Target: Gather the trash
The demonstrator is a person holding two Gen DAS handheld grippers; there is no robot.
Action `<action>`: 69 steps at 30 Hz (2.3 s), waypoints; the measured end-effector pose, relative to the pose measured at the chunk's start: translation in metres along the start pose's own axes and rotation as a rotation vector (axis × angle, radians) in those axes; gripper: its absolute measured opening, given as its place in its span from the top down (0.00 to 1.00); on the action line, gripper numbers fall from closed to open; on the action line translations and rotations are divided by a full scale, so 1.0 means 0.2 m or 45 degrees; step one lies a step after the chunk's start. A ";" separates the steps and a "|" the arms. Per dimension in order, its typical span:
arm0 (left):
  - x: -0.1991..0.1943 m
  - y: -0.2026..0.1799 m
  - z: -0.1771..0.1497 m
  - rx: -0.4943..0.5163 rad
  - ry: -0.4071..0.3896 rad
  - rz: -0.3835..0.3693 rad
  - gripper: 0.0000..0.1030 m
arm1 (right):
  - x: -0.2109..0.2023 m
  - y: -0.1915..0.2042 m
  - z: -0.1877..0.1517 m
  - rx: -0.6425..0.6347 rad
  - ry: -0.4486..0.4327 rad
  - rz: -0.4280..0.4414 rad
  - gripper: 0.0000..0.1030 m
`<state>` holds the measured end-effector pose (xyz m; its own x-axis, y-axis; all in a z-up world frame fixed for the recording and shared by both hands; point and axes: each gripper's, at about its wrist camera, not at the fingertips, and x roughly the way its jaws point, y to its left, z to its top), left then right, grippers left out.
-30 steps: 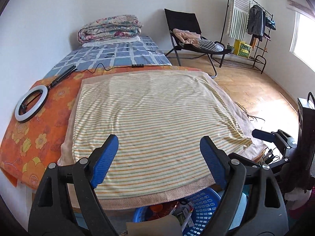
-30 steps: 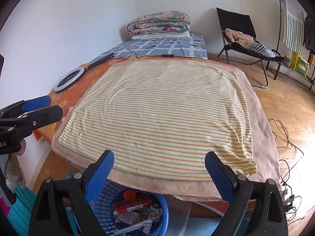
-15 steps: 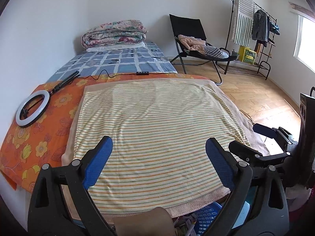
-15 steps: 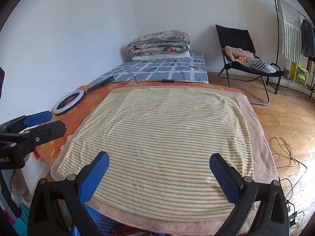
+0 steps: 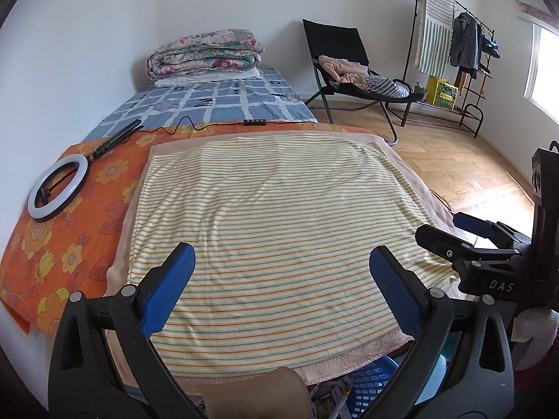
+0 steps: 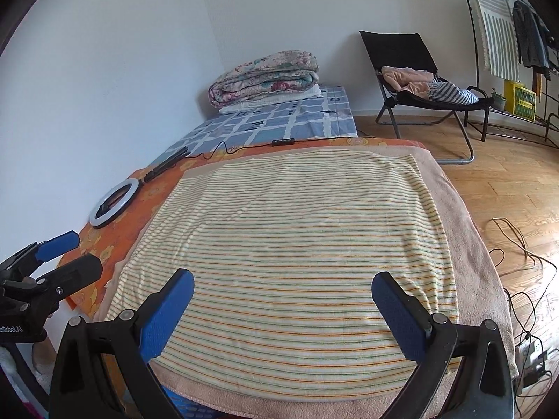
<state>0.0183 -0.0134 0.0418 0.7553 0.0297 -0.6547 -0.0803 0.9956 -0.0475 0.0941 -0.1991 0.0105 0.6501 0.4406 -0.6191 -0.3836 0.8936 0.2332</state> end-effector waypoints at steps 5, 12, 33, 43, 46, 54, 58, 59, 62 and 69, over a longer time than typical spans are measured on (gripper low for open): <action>0.01 0.00 -0.01 0.006 0.010 0.004 0.01 | 0.01 -0.01 -0.01 0.013 0.006 0.003 0.00; 0.00 0.00 -0.01 0.003 0.007 0.007 0.01 | 0.00 0.03 -0.02 -0.016 0.006 0.000 0.00; 0.00 0.00 -0.01 0.009 0.007 0.005 0.01 | -0.01 0.04 -0.03 -0.015 0.003 -0.001 0.00; 0.00 0.01 -0.01 0.006 0.009 0.007 0.01 | 0.00 0.05 -0.04 -0.016 0.006 0.000 0.00; 0.00 0.01 -0.01 0.007 0.008 0.006 0.01 | 0.00 0.05 -0.04 -0.011 0.005 0.002 0.00; 0.00 0.01 -0.01 0.005 0.008 0.006 0.01 | 0.00 0.05 -0.03 -0.012 0.004 0.000 0.00; 0.00 0.01 -0.01 0.006 0.012 0.006 0.01 | 0.00 0.04 -0.03 -0.015 0.003 0.000 0.00; 0.00 0.02 -0.02 0.004 0.013 0.009 0.01 | 0.00 0.04 -0.03 -0.014 0.003 0.000 0.00; 0.01 0.03 -0.03 0.008 0.018 0.017 0.01 | 0.00 0.04 -0.03 -0.013 0.003 -0.001 0.00; 0.01 0.04 -0.04 0.007 0.021 0.025 0.01 | -0.01 0.04 -0.03 -0.011 0.003 0.002 0.00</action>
<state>0.0134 -0.0068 0.0346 0.7430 0.0478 -0.6676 -0.0912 0.9954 -0.0303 0.0861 -0.1923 0.0086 0.6482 0.4415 -0.6204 -0.3900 0.8923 0.2275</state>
